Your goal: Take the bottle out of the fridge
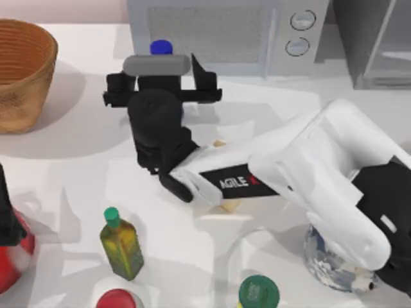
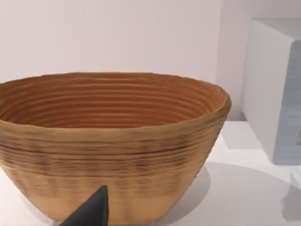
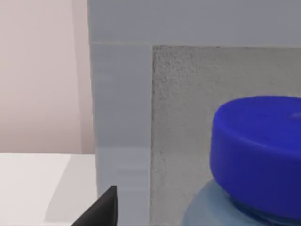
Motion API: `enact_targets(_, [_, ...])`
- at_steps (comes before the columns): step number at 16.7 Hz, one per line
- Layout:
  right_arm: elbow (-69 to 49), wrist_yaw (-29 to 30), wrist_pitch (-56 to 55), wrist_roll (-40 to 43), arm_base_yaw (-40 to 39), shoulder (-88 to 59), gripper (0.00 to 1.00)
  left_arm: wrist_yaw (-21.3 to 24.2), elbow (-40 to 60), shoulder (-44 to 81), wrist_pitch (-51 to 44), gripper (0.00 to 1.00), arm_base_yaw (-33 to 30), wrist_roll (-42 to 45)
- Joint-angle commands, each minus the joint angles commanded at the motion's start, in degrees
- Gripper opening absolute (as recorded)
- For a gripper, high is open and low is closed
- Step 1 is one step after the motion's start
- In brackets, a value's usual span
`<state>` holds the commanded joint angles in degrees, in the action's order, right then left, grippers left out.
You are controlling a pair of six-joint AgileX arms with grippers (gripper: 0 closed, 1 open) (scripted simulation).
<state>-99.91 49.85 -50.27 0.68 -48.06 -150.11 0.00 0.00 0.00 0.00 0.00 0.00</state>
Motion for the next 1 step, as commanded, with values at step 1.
enact_targets(1, [0.0, 0.0, 0.0, 0.0, 0.0, 0.0, 1.0, 0.0, 0.0, 0.0, 0.0, 1.0, 0.0, 0.0])
